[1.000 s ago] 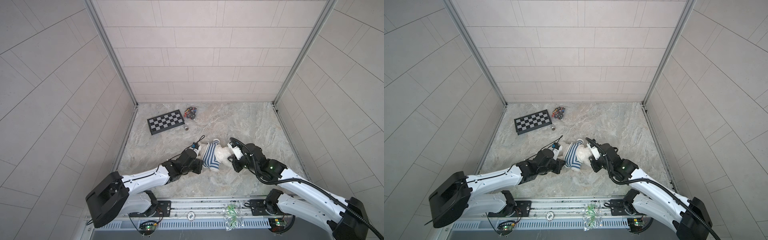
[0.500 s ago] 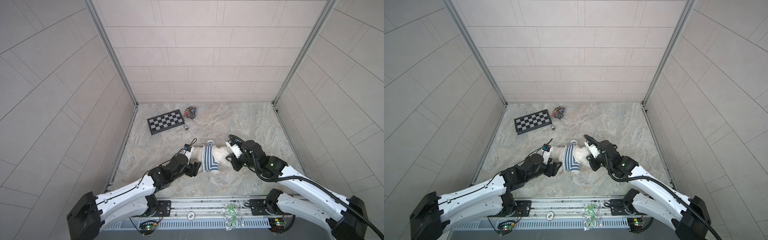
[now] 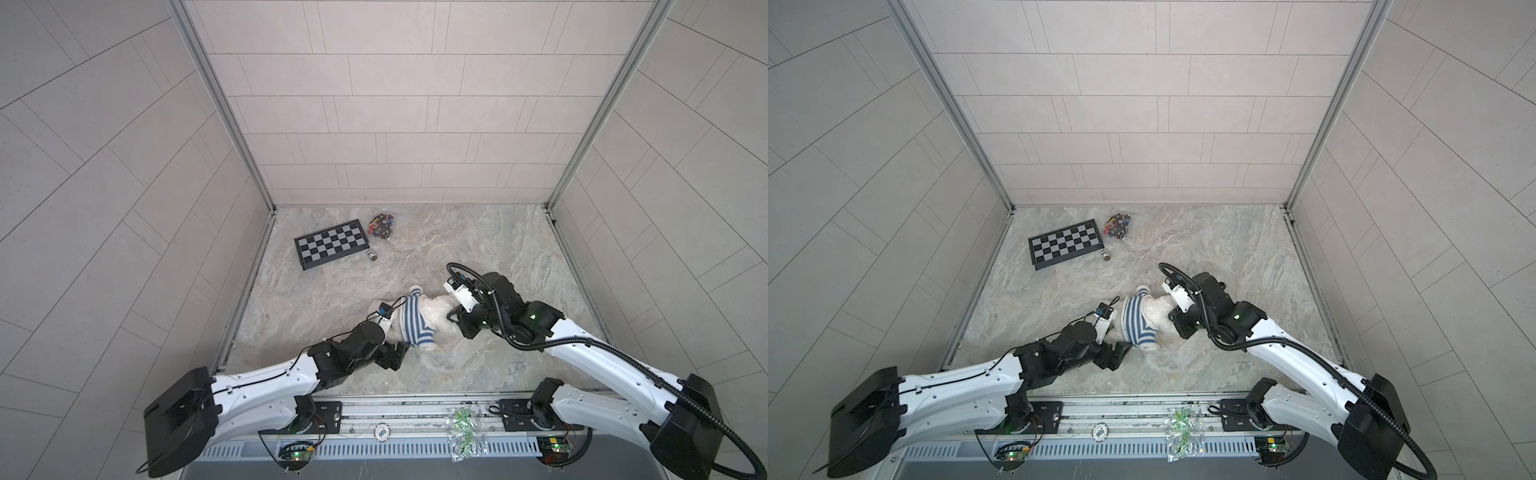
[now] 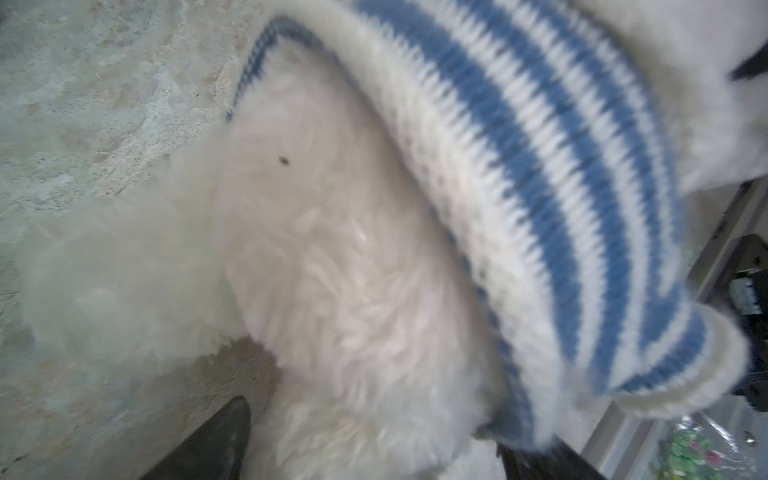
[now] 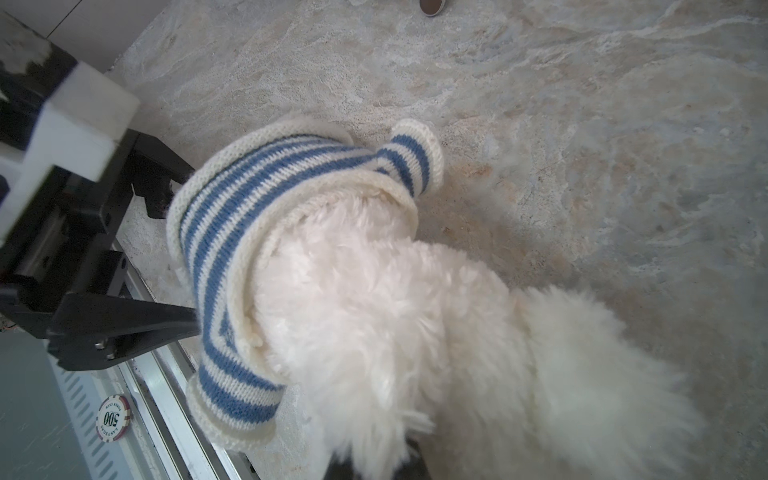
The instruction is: Dress the teddy bear
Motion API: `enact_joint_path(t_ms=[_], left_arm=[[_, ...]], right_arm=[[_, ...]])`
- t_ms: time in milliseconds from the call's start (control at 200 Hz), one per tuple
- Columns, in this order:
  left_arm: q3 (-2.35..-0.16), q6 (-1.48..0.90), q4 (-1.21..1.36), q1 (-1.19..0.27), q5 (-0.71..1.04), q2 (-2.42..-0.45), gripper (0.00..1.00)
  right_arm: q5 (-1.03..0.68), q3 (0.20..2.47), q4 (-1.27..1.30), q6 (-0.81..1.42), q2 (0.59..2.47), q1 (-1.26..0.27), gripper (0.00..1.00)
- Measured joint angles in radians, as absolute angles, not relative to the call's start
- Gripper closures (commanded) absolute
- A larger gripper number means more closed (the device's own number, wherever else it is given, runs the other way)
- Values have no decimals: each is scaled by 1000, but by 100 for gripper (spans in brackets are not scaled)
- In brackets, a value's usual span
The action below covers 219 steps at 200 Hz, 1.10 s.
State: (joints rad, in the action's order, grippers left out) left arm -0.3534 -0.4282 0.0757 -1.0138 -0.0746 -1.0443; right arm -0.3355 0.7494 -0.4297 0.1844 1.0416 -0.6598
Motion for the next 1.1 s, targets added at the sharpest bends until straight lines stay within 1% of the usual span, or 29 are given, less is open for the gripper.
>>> enact_joint_path(t_ms=[65,145,255,275,315,410,451,591,721,861,951,1036,1096], left_arm=[[-363,-421,102,-1017,-84,-1085,50],[-366,-426,134,-1018,-82,-1108,75],[-365,-414,173,-1018,-53,-1097,100],[-366,-427,176,-1018,-46,-1090,100],[-366,-419,179,-1018,-38,-1075,100],[-366,-422,175,-1018,-9,-1035,100],[-366,-427,171,-1018,4,-1021,100],[-388,-456,133,-1014,61,-994,100],[-411,-502,119,-981,135,-988,100],[-403,-574,148,-897,231,-989,100],[-399,-610,160,-863,272,-1002,100],[-399,-636,169,-854,305,-1014,100],[-399,-656,178,-851,322,-1018,100]], right_arm=[[-336,745,-425,184,1042,-659,100],[-334,744,-423,185,1042,-654,100],[-329,744,-420,186,1043,-643,100],[-327,744,-419,186,1044,-641,100],[-324,744,-418,187,1045,-635,96],[-321,744,-416,187,1045,-620,76],[-316,744,-416,181,1045,-616,70],[-283,744,-440,145,1003,-610,57],[-244,743,-459,111,855,-610,49],[-231,712,-411,112,648,-610,42],[-232,694,-398,118,555,-611,41],[-241,687,-385,123,524,-614,46],[-251,679,-382,133,521,-624,53]])
